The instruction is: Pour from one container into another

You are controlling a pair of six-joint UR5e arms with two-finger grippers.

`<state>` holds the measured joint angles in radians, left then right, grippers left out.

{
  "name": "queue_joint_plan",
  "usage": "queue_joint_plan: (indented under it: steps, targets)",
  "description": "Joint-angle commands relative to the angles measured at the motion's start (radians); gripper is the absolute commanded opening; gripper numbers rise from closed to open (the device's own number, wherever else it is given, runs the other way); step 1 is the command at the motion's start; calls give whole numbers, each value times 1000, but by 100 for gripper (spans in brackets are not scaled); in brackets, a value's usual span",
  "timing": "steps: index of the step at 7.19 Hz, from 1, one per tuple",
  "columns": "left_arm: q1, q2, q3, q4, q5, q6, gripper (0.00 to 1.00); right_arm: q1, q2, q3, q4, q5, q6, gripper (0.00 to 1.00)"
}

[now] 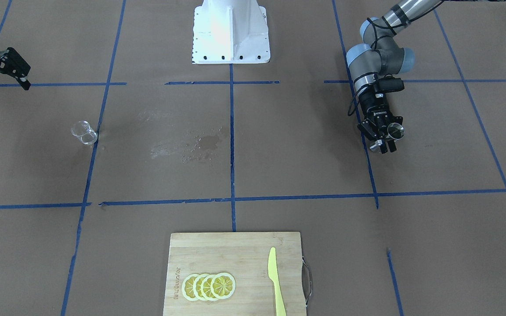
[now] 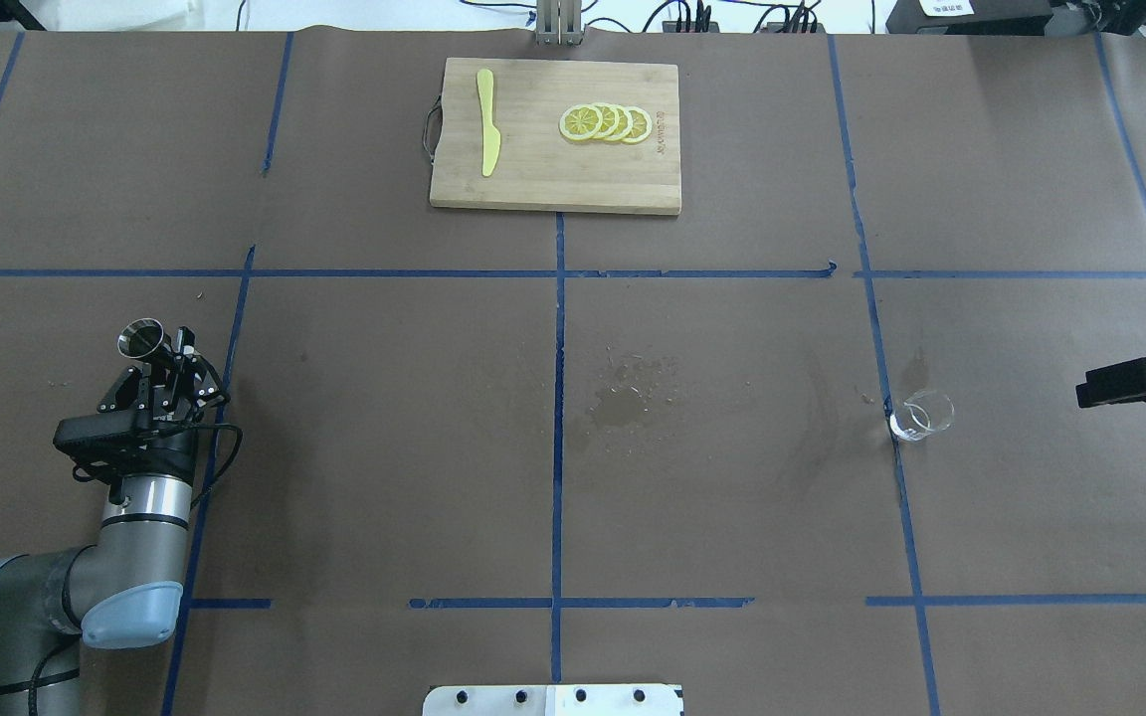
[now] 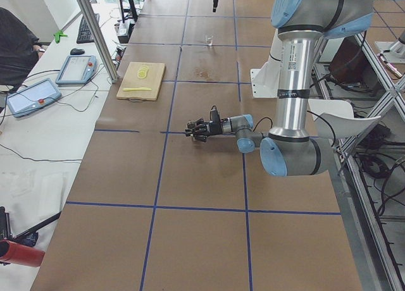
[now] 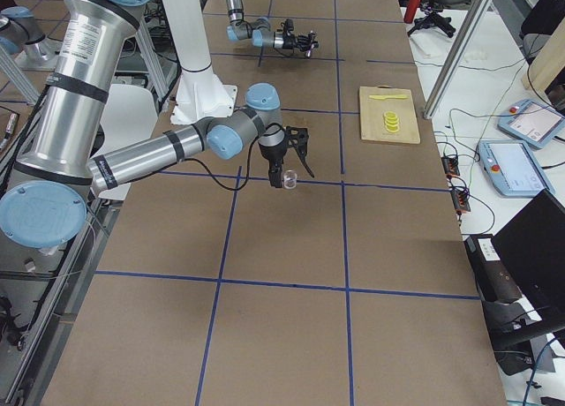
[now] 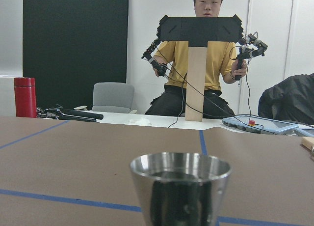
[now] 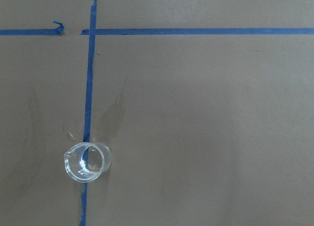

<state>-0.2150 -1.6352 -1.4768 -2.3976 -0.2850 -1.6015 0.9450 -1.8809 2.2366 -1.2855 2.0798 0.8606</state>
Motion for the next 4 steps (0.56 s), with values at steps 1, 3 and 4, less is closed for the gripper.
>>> queue_joint_plan:
  steps: [1, 3, 4]
  targets:
    - [0, 0, 0, 0, 1, 0, 32, 0, 0, 0, 0, 0, 0, 100]
    - [-1, 2, 0, 0, 1, 0, 39, 1, 0, 1, 0, 2, 0, 100]
    - [-1, 2, 0, 0, 1, 0, 42, 0, 0, 1, 0, 2, -2, 100]
